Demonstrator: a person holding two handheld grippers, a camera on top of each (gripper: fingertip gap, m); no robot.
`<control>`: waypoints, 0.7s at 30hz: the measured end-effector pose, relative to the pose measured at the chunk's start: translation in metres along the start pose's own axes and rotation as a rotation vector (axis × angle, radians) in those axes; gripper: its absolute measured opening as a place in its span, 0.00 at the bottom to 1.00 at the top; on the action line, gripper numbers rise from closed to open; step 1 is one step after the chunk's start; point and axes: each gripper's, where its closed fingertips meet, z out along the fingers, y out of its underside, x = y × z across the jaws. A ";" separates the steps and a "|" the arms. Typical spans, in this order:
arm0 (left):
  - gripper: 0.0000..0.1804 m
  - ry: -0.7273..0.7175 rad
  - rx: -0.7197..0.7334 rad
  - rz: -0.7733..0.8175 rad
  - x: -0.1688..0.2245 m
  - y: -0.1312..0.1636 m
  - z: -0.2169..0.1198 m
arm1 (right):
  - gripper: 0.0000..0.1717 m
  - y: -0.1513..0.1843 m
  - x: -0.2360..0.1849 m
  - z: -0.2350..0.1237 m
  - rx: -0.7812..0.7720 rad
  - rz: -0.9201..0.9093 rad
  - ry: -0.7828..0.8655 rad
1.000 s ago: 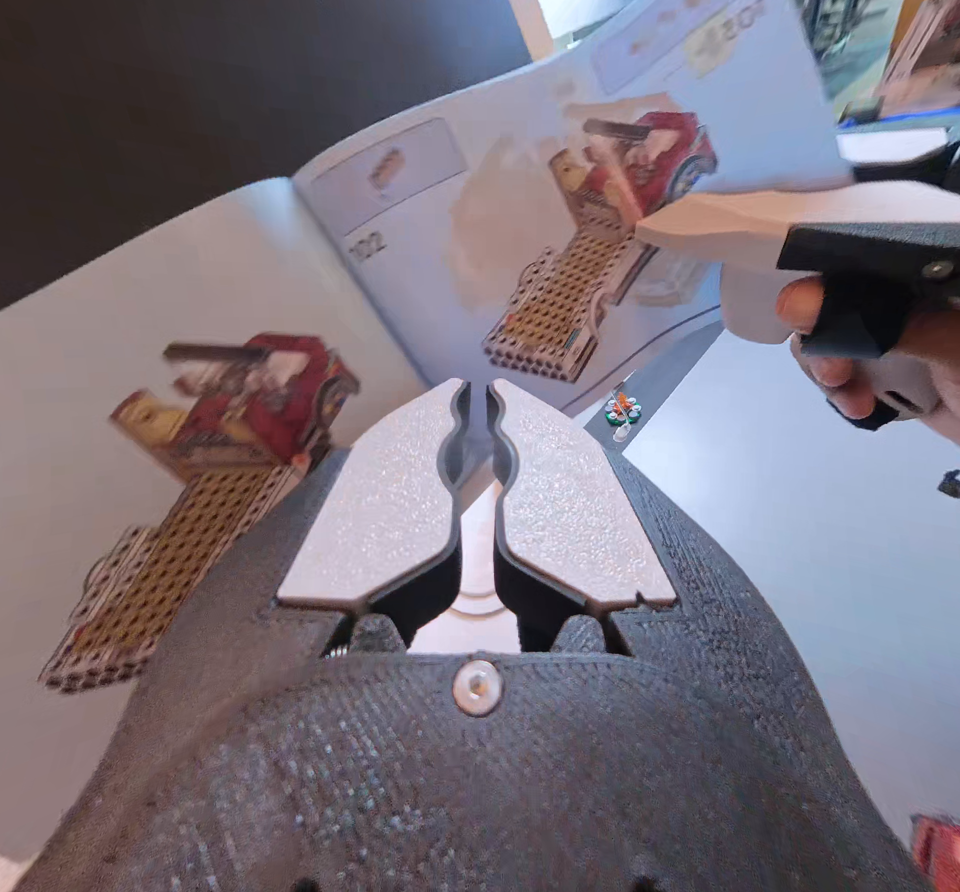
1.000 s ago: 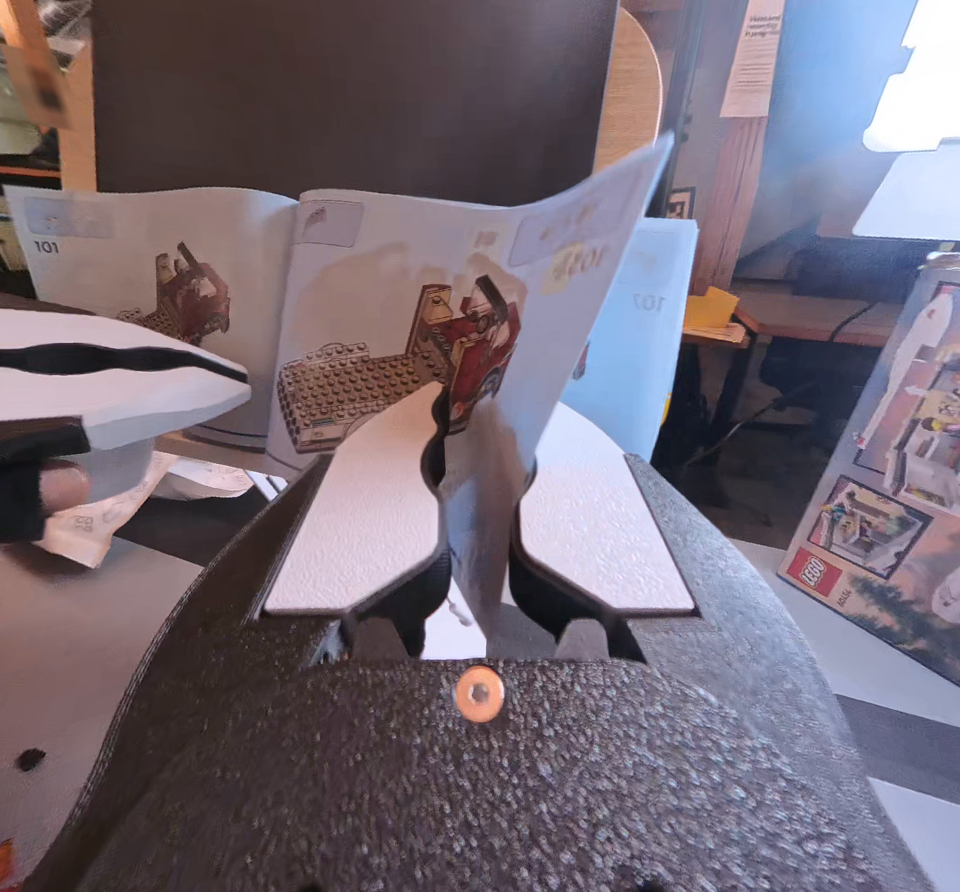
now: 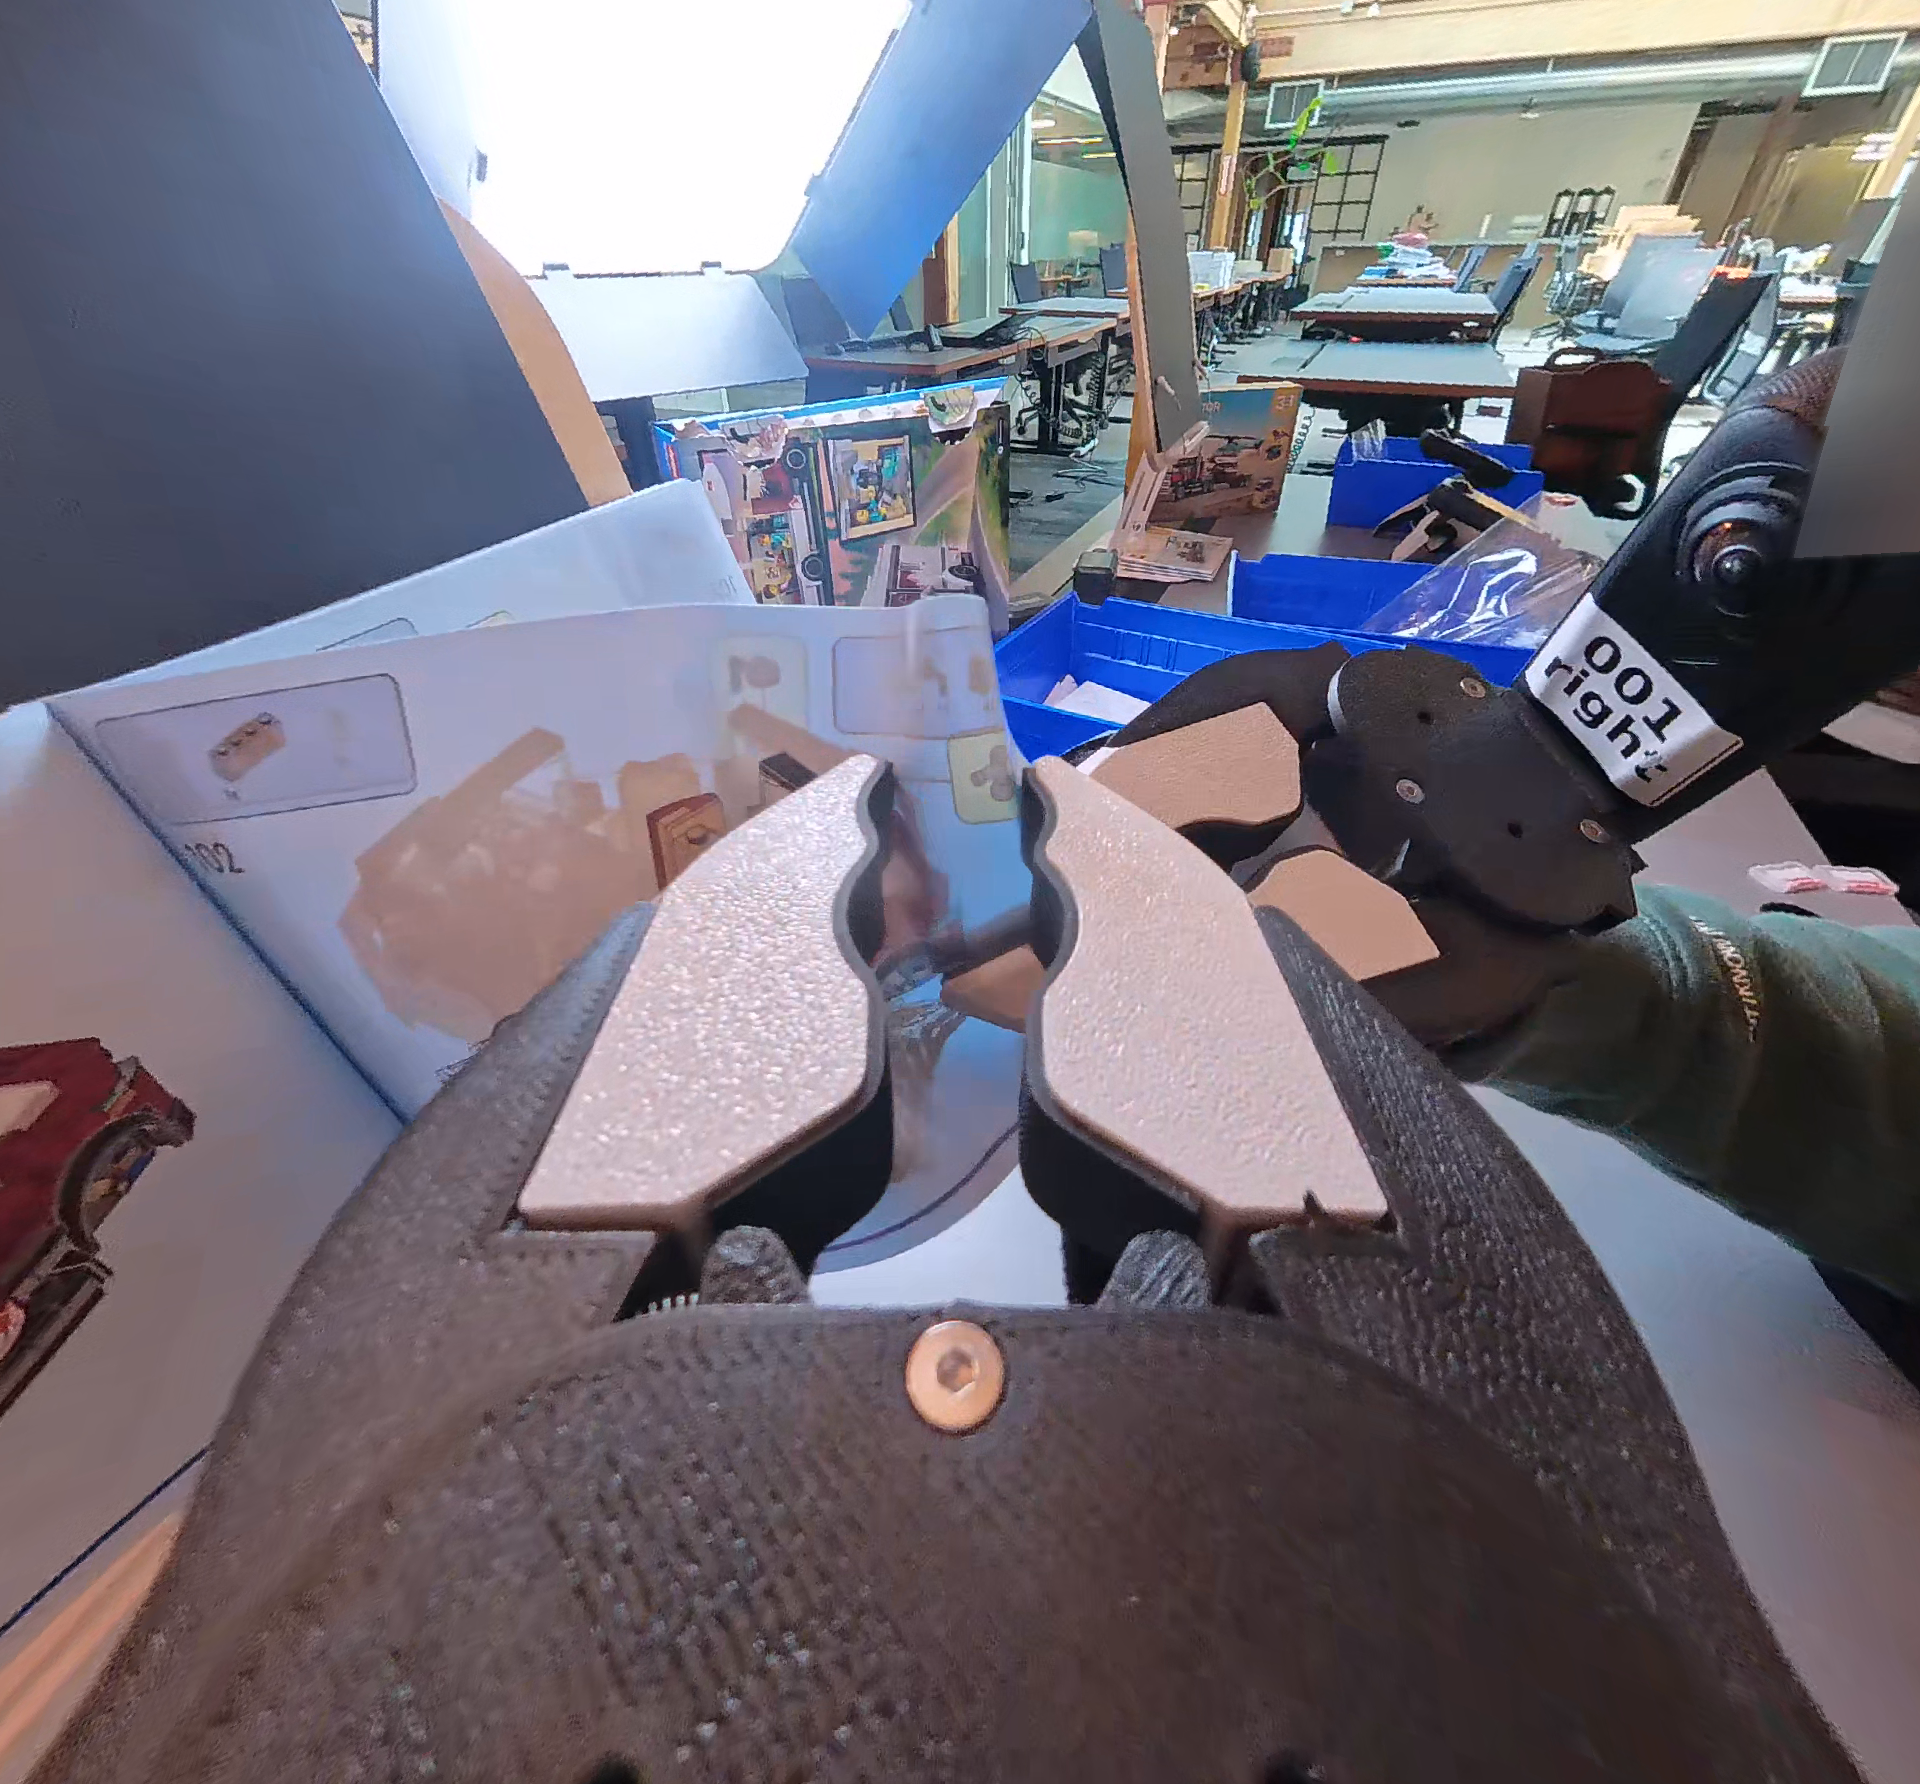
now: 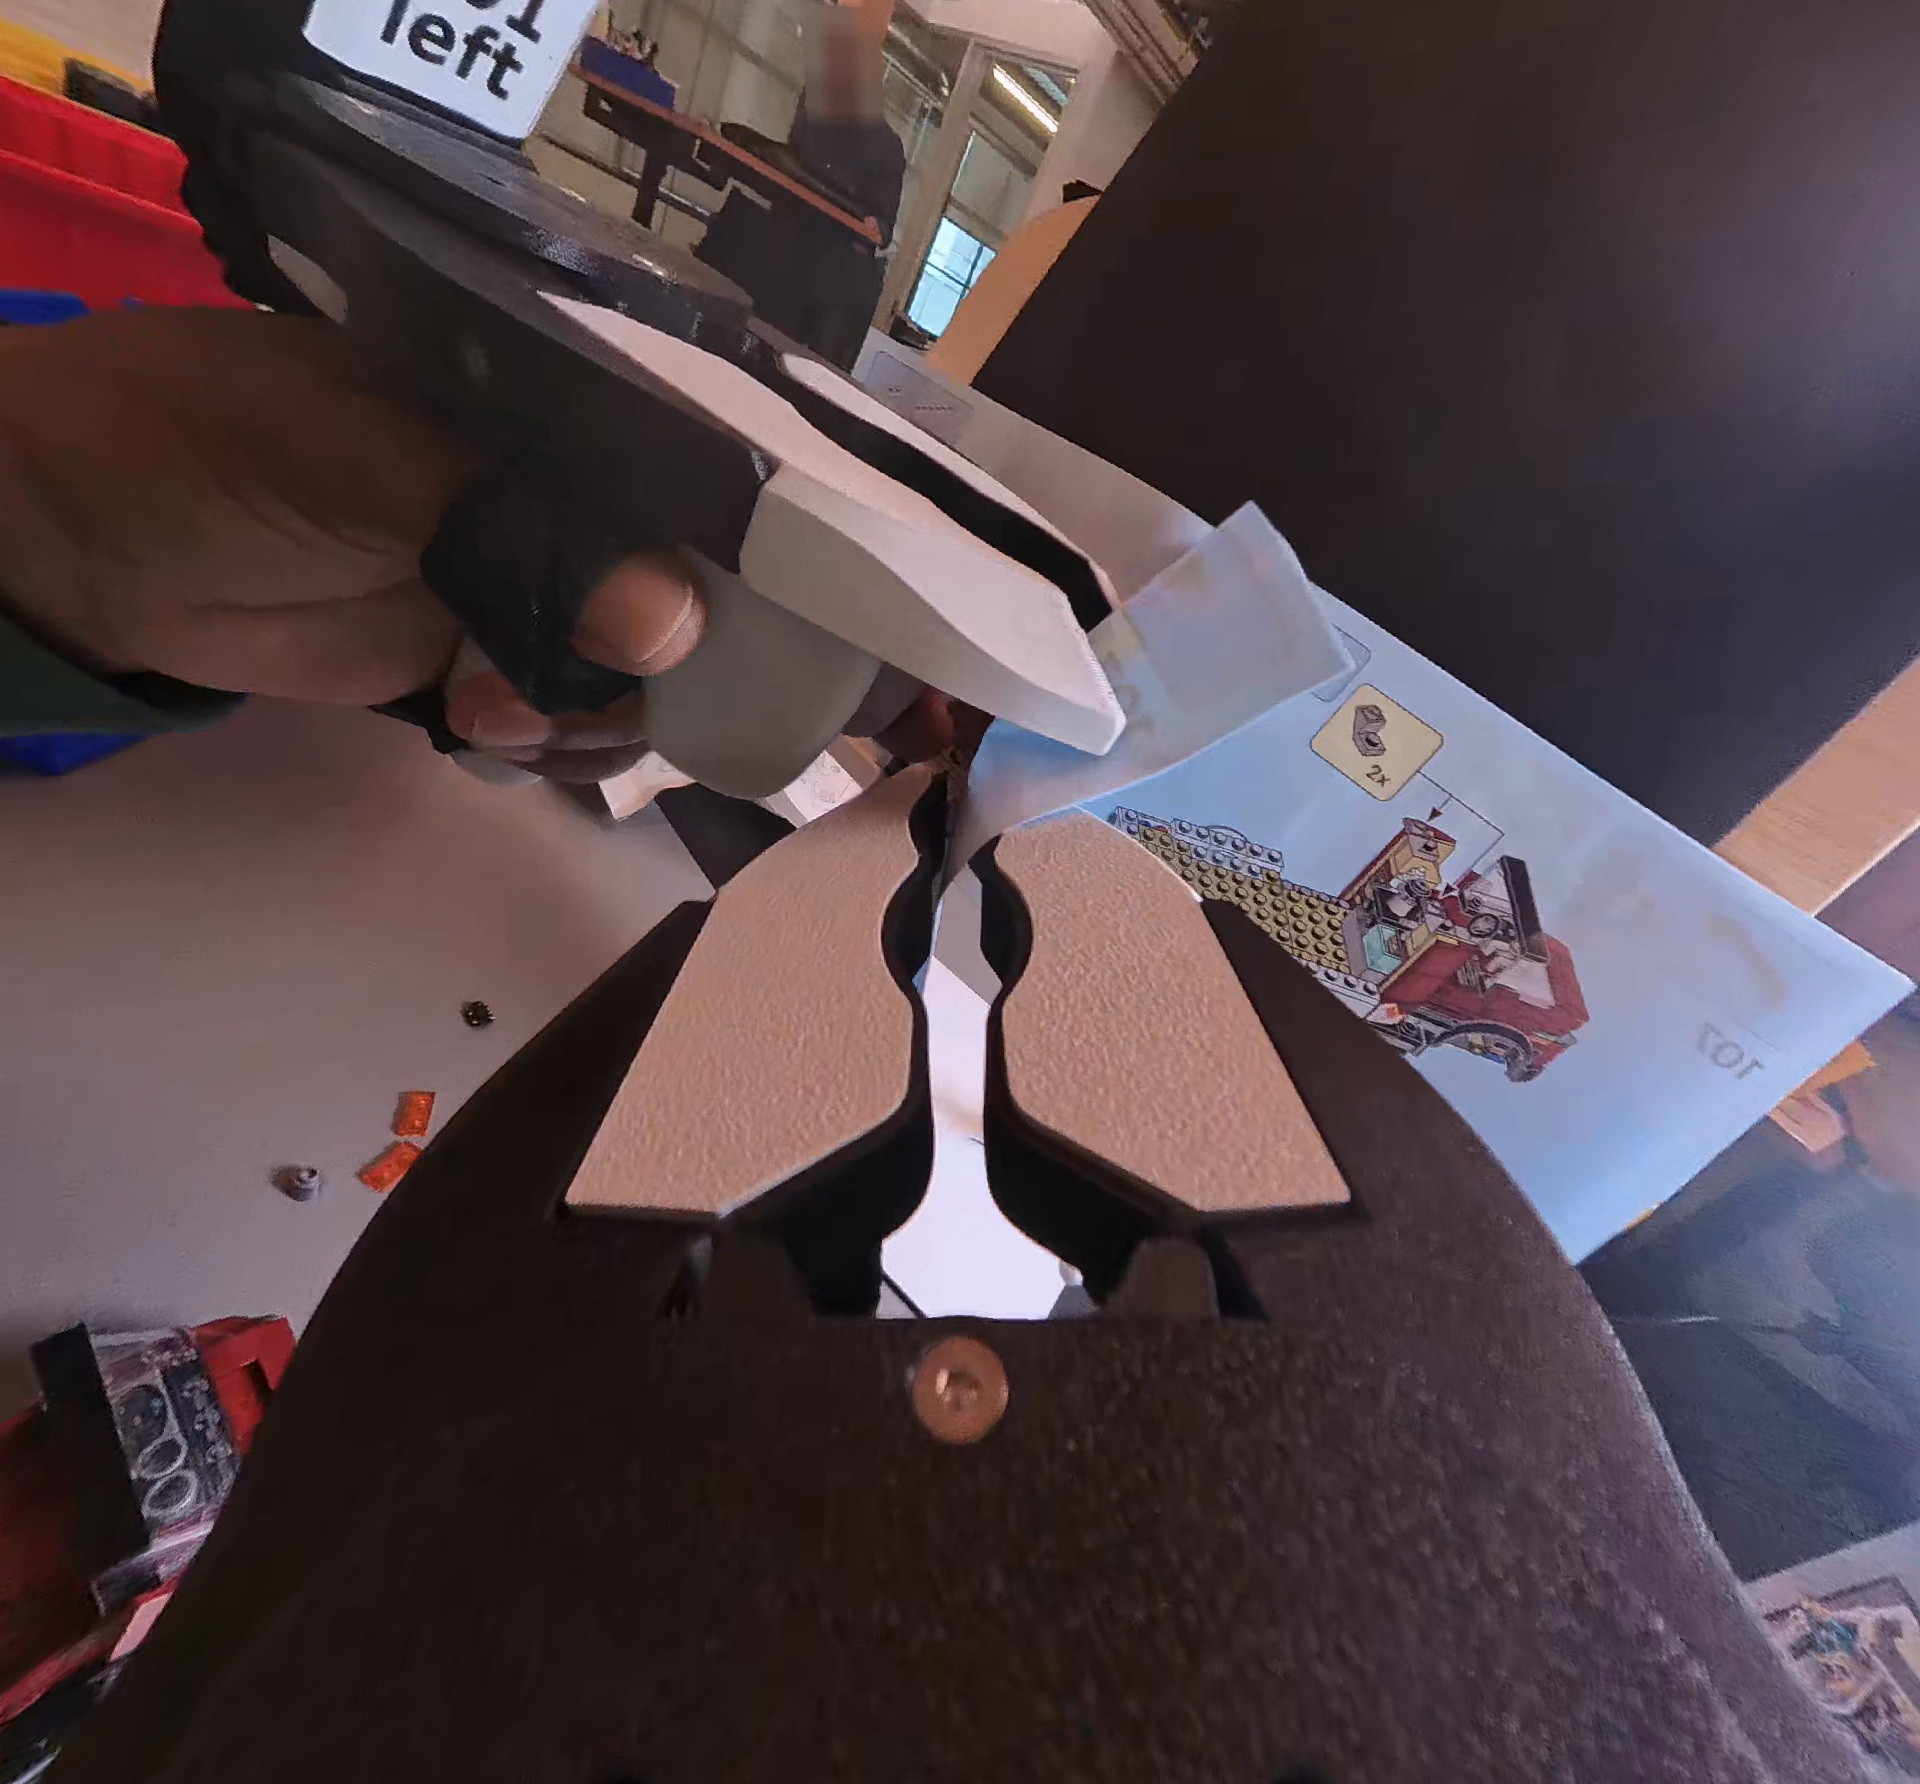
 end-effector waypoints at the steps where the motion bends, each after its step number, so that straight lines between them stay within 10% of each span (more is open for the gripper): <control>1: 0.11 -0.001 0.000 0.011 0.000 0.000 -0.002 | 0.02 0.000 -0.001 0.001 0.000 0.002 -0.003; 21: 0.06 0.076 0.056 -0.005 -0.004 -0.005 -0.044 | 0.00 -0.021 -0.020 -0.007 0.084 0.479 -0.451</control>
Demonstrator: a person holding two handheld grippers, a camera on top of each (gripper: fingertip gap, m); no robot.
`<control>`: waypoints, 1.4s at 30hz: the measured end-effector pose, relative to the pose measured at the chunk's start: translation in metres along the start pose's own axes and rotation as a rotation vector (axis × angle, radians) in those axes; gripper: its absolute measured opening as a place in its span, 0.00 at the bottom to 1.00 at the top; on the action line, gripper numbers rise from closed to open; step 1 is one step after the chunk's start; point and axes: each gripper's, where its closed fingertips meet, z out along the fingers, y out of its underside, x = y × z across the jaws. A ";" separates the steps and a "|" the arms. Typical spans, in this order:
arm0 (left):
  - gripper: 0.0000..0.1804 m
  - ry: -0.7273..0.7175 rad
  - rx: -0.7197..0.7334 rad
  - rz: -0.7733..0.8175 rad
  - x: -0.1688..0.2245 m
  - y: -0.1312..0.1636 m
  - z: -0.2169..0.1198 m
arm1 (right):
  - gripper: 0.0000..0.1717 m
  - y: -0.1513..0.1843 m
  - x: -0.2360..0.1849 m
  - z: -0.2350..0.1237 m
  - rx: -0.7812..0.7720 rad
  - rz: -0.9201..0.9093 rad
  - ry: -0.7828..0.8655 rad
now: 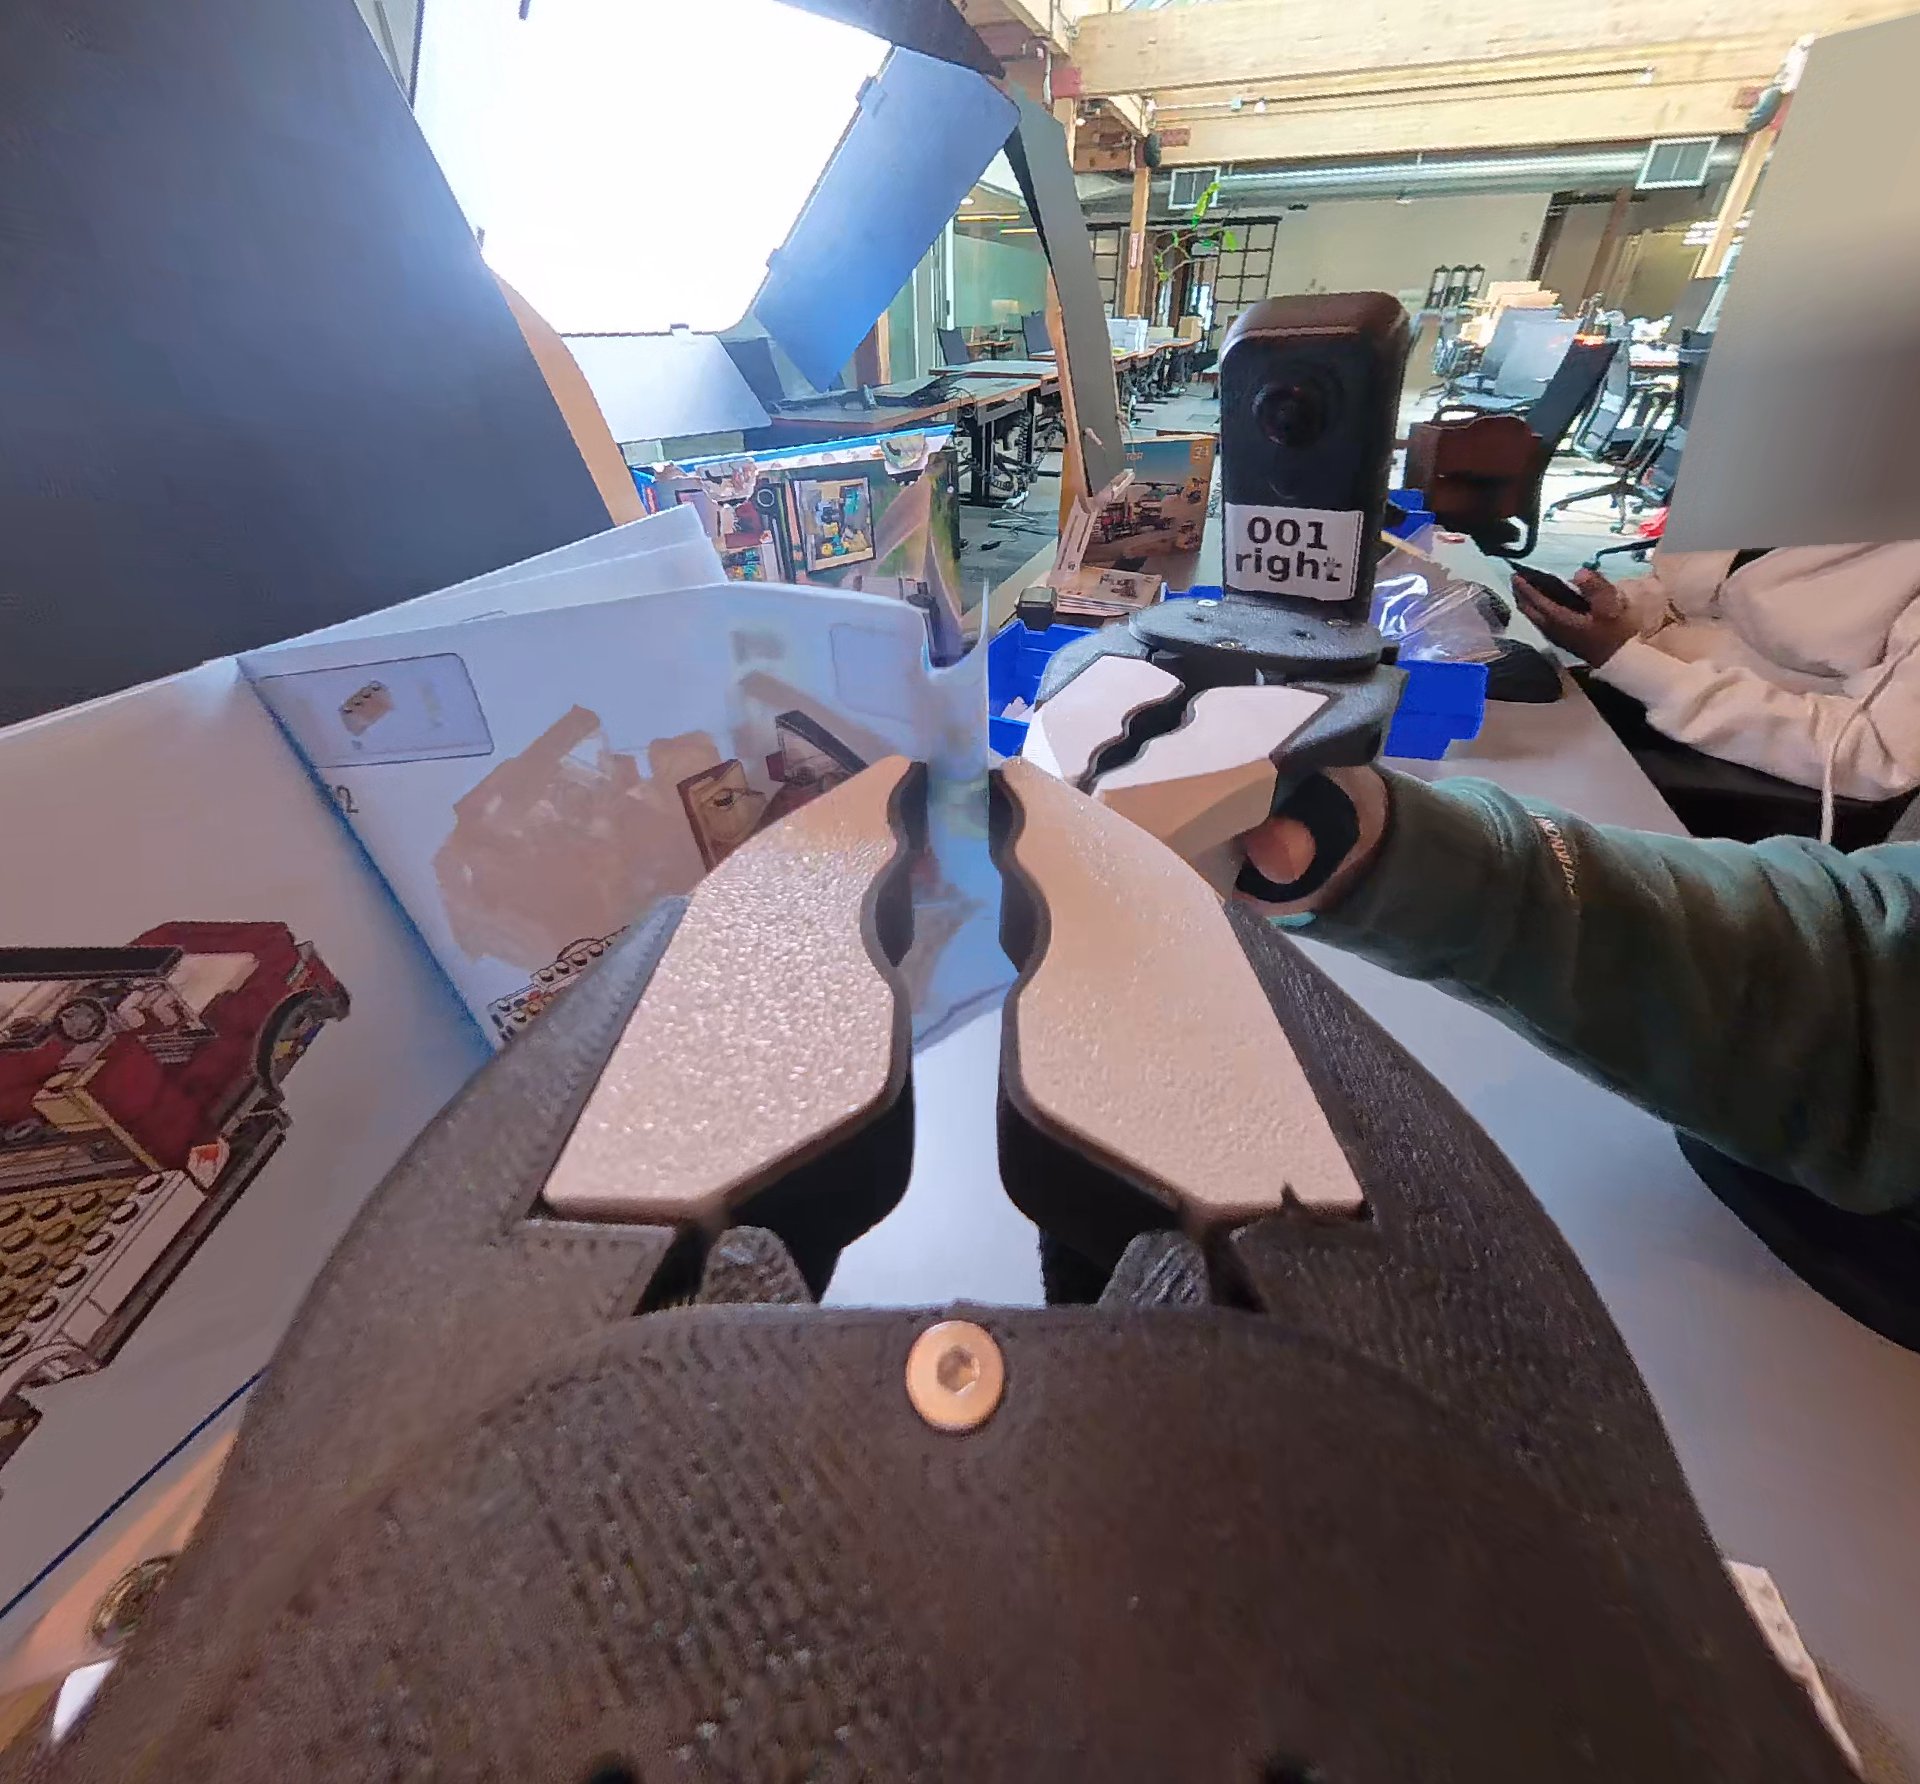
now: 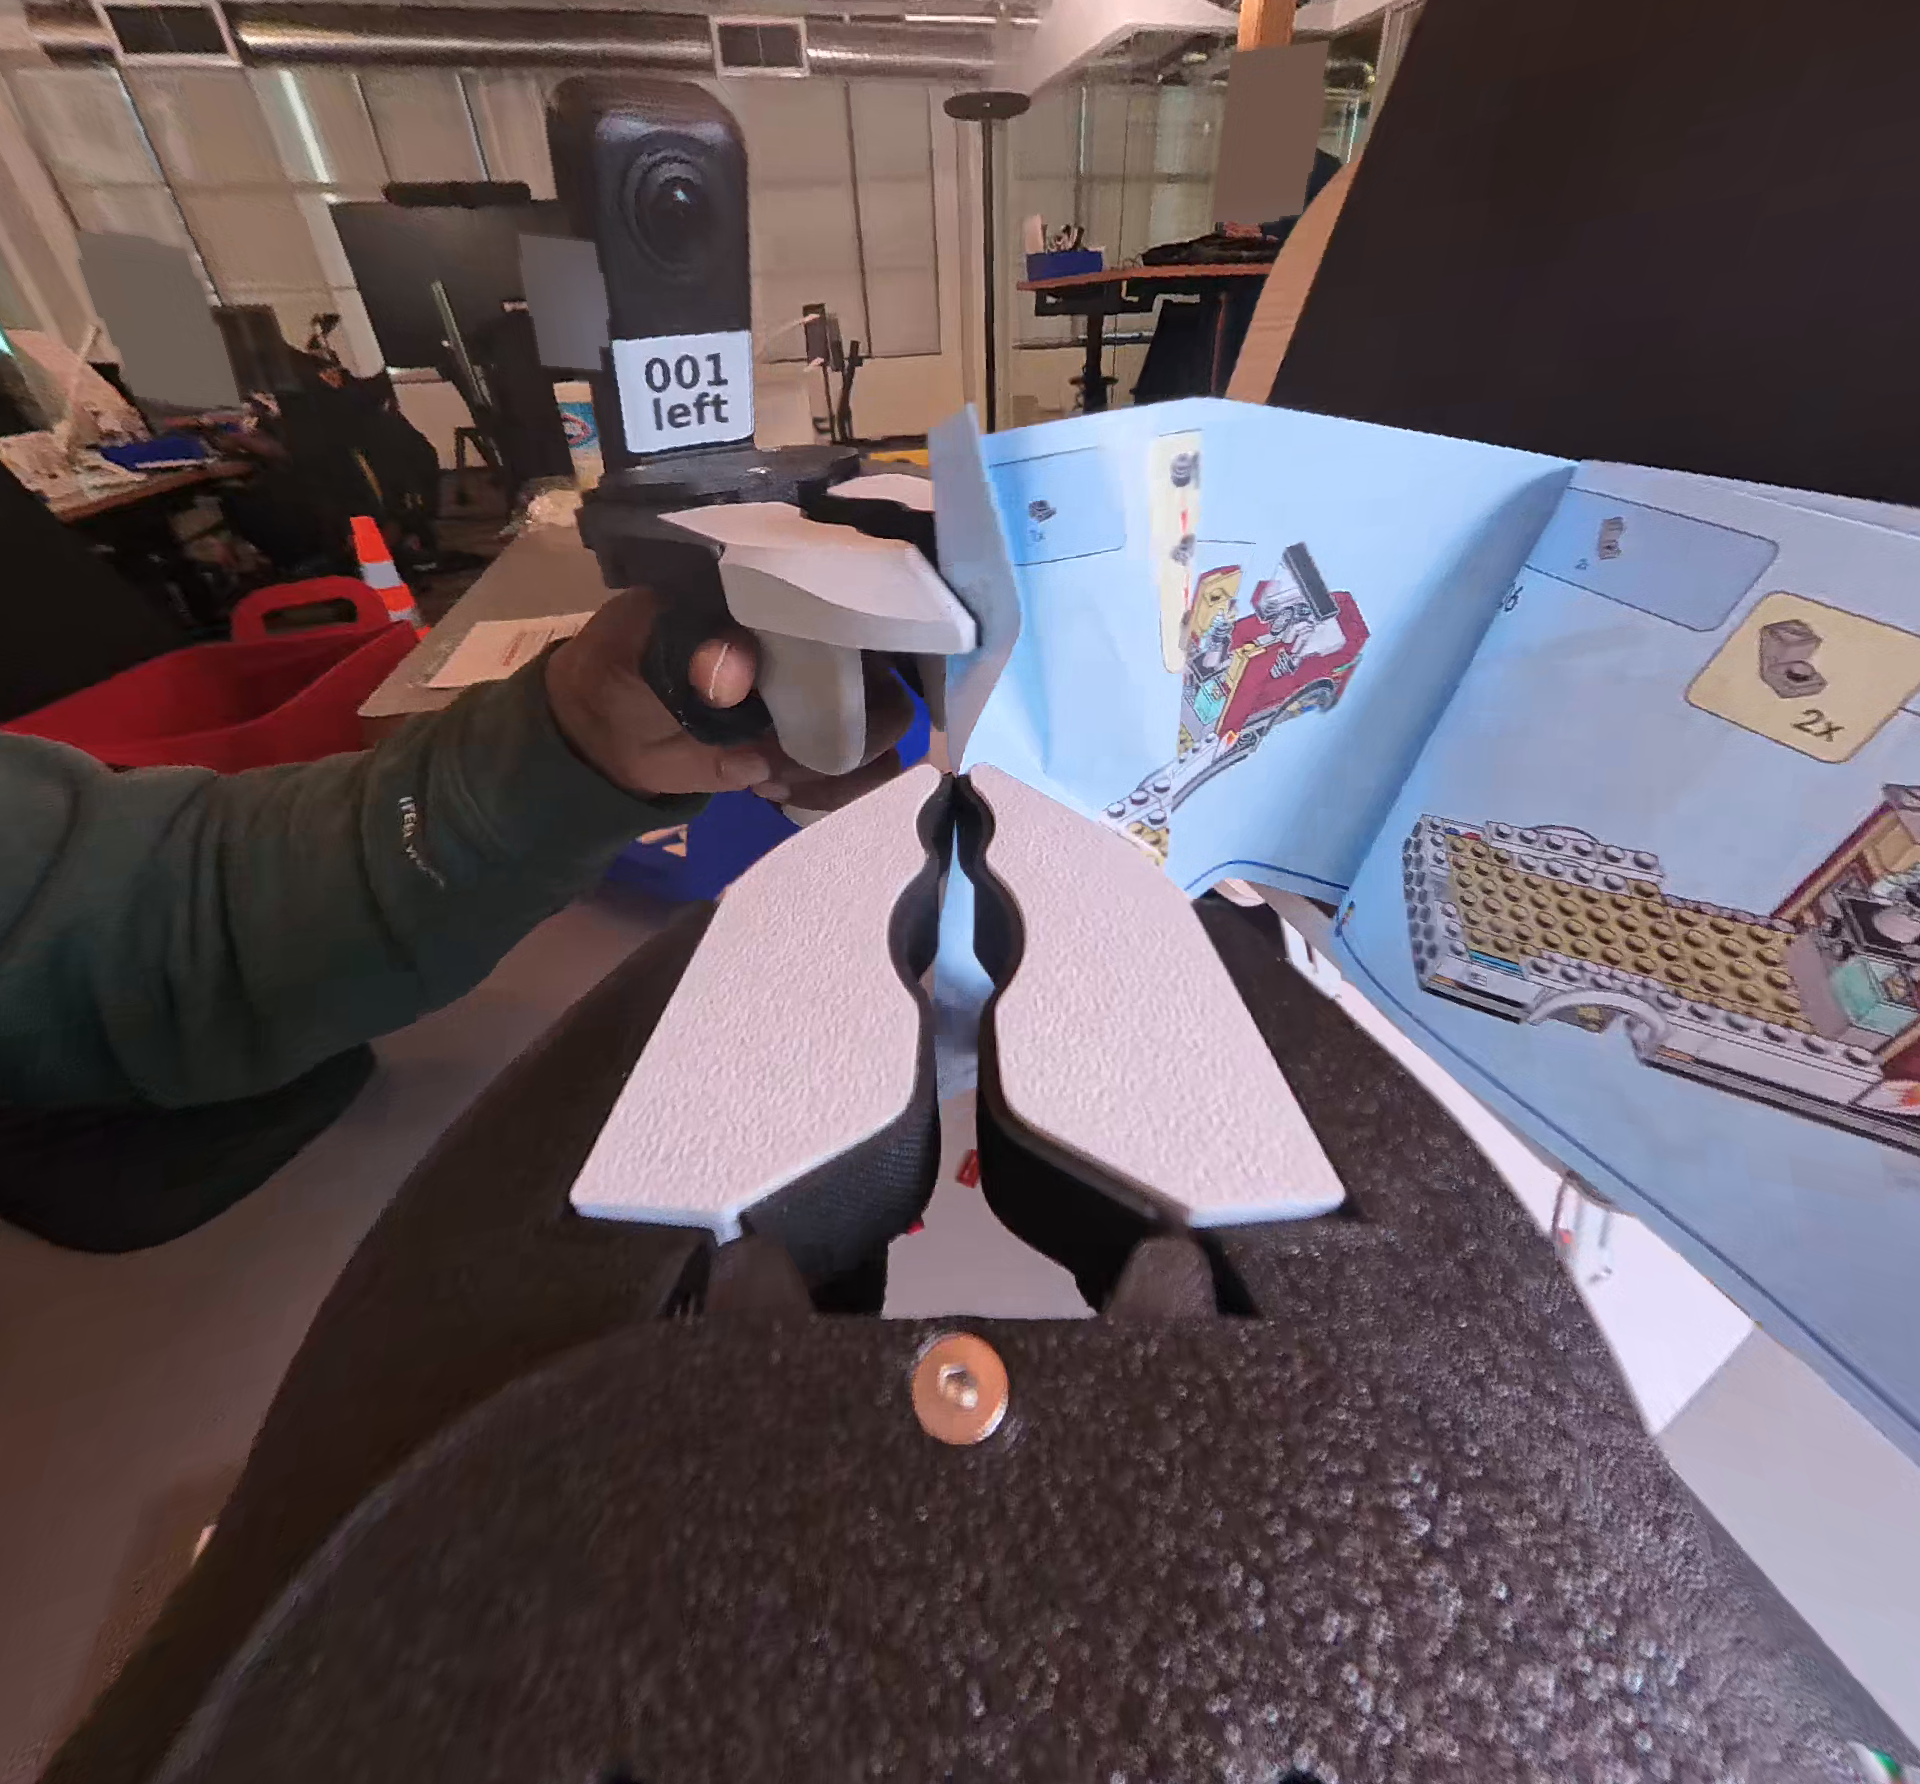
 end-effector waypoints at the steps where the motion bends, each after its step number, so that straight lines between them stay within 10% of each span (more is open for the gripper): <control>1: 0.06 -0.006 -0.008 0.010 -0.001 0.001 -0.002 | 0.00 -0.001 0.003 -0.002 0.013 0.019 -0.003; 15: 0.00 -0.074 -0.032 0.029 -0.023 0.001 -0.010 | 0.00 -0.002 0.037 -0.013 0.020 0.035 0.076; 22: 0.18 -0.069 -0.014 -0.006 -0.013 -0.004 0.011 | 0.00 0.001 0.028 -0.003 -0.029 -0.095 0.121; 34: 0.00 -0.107 -0.059 0.027 -0.017 0.002 0.009 | 0.00 -0.001 0.020 0.007 -0.067 -0.182 0.134; 37: 0.22 -0.083 -0.088 0.004 -0.011 0.005 0.010 | 0.00 0.002 0.019 0.009 -0.083 -0.207 0.136; 42: 0.16 -0.048 -0.093 -0.001 -0.007 0.008 0.013 | 0.00 0.004 0.014 0.015 -0.107 -0.258 0.134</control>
